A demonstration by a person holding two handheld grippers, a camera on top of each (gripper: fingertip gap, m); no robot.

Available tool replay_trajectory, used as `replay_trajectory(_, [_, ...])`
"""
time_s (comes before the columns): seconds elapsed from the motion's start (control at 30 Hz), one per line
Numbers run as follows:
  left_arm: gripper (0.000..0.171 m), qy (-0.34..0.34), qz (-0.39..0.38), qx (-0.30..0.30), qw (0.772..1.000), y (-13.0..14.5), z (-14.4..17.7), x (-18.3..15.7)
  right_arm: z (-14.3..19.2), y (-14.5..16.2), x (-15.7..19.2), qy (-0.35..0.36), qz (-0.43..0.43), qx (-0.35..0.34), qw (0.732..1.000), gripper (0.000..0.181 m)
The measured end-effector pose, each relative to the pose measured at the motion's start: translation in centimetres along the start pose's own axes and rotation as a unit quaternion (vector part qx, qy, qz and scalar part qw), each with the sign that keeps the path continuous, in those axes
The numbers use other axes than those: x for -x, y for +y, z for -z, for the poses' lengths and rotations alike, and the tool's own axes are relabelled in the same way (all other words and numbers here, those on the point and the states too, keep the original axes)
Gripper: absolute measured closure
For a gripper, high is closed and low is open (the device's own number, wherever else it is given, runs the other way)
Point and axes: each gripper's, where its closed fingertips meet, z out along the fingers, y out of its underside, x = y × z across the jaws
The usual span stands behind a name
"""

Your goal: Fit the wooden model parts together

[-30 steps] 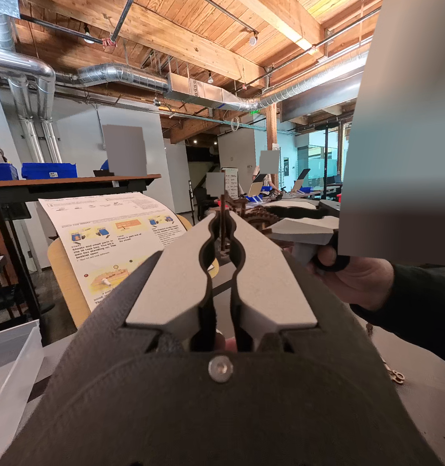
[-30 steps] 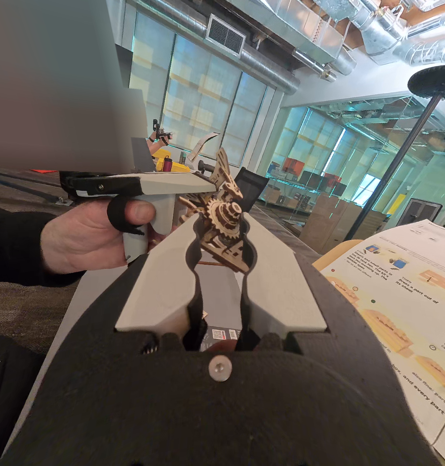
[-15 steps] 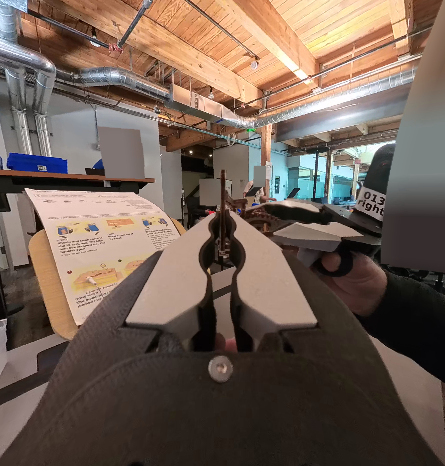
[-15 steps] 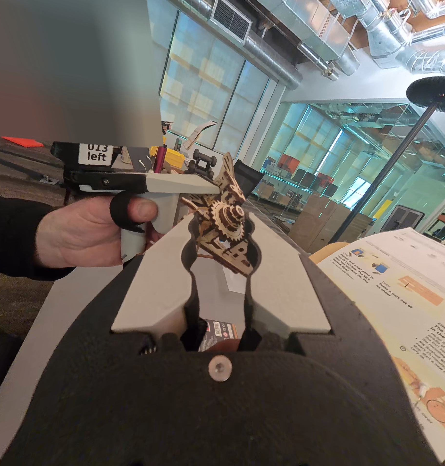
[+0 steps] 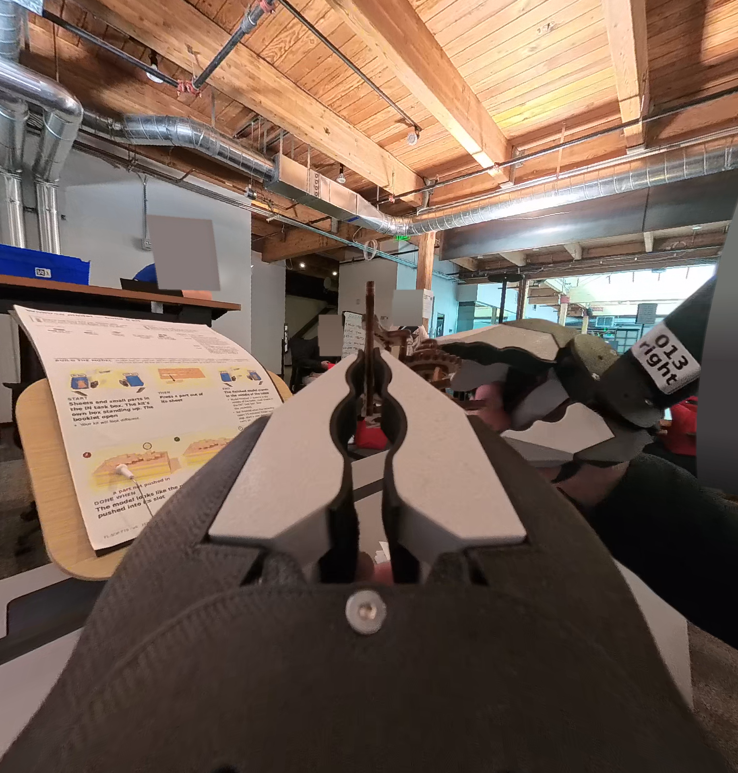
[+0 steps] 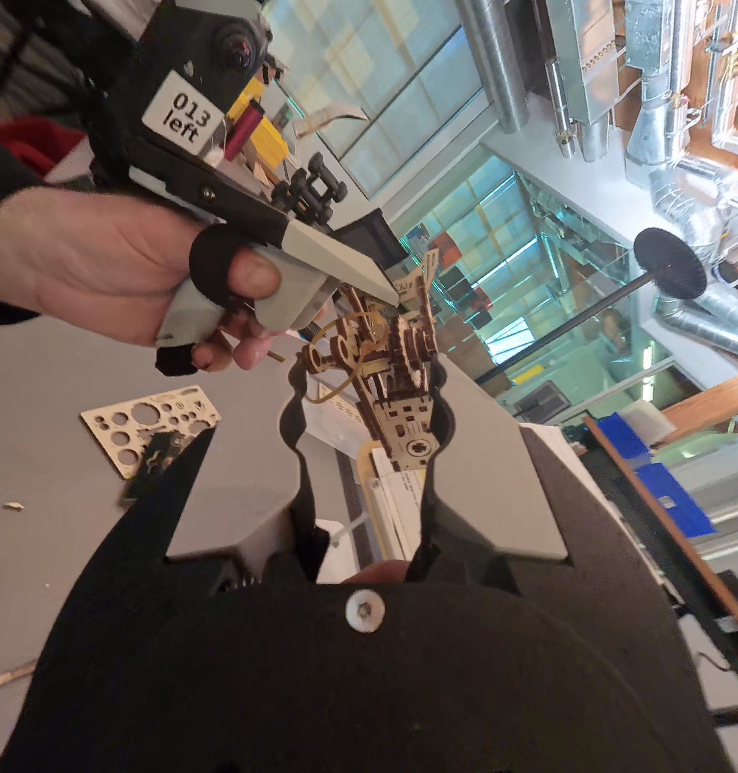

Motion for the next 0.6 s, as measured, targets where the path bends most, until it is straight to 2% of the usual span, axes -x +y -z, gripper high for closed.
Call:
replay_trajectory(0.2, [0.171, 0.009, 0.003, -0.007, 1.000, -0.4, 0.1, -0.3, 0.2, -0.6, -0.1, -0.002, 0.026, 0.014, 1.000, 0.124])
replay_trajectory(0.4, [0.171, 0.031, 0.029, -0.023, 0.999, -0.9, 0.2, -0.8, 0.5, -0.5, -0.2, -0.005, 0.031, 0.032, 0.999, 0.107])
replay_trajectory(0.6, [0.171, 0.054, 0.071, -0.037, 0.995, -1.4, 0.3, -1.1, 1.0, 0.6, -1.0, 0.015, 0.073, 0.069, 0.995, 0.108])
